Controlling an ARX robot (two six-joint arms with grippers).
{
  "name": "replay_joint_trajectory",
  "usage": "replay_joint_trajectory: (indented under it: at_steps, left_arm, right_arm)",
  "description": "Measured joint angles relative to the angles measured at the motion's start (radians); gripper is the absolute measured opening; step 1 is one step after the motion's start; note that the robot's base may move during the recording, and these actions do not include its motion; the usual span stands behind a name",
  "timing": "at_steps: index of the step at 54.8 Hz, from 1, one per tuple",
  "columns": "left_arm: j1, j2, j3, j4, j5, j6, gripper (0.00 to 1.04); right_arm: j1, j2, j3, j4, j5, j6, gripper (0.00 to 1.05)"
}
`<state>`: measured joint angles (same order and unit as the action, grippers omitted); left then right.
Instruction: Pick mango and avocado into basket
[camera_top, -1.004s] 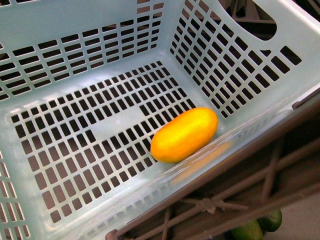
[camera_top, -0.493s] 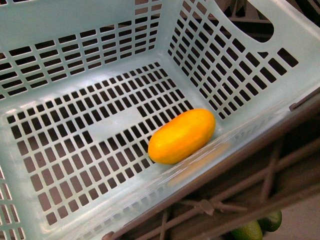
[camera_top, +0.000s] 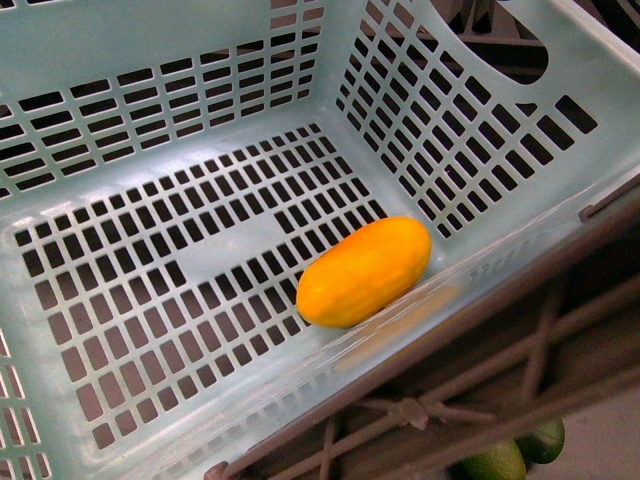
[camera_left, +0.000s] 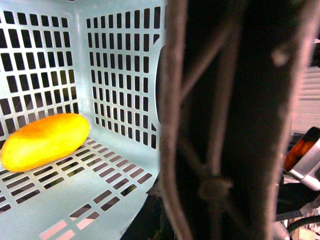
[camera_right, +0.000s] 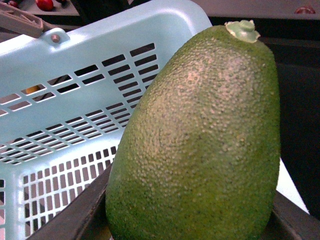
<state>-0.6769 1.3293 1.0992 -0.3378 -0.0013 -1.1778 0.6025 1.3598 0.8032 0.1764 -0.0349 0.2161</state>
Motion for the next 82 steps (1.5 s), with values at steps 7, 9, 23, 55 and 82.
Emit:
replay_joint_trajectory:
  at_steps: [7, 9, 23, 55, 82]
  left_arm:
    - [0.000, 0.000, 0.000, 0.000, 0.000, 0.000, 0.04]
    - [0.000, 0.000, 0.000, 0.000, 0.000, 0.000, 0.04]
    - [0.000, 0.000, 0.000, 0.000, 0.000, 0.000, 0.04]
    - [-0.002, 0.000, 0.000, 0.000, 0.000, 0.000, 0.04]
    - [-0.002, 0.000, 0.000, 0.000, 0.001, 0.000, 0.04]
  right_arm:
    - [0.016, 0.008, 0.006, 0.001, 0.017, 0.019, 0.81]
    - [0.018, 0.008, 0.008, -0.001, 0.024, 0.024, 0.87]
    - [-0.025, -0.004, 0.009, -0.008, 0.097, 0.085, 0.96]
    - [-0.300, -0.250, -0.420, 0.553, 0.327, -0.149, 0.51]
    - [-0.452, -0.507, -0.653, 0.517, 0.178, -0.210, 0.02]
